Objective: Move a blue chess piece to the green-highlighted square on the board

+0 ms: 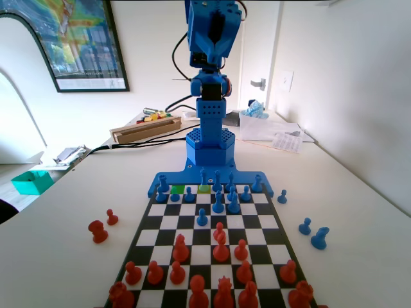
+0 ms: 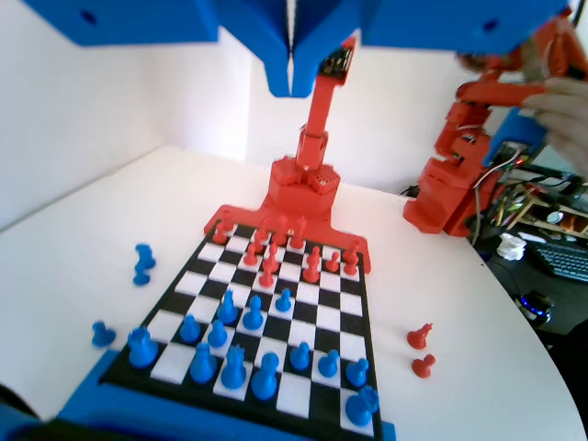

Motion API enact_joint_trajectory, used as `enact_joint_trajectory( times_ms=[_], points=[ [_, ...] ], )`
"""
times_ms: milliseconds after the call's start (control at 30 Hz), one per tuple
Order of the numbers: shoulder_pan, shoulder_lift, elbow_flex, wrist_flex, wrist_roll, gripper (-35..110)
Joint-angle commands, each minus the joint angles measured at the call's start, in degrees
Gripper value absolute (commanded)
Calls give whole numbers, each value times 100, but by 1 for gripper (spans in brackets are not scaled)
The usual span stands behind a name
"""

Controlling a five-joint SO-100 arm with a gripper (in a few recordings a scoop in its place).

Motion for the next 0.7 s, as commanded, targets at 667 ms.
enact_joint_trajectory(
  times_ms=[667],
  points=[
    [677,-4078,-1468,202,-4843,1]
  ],
)
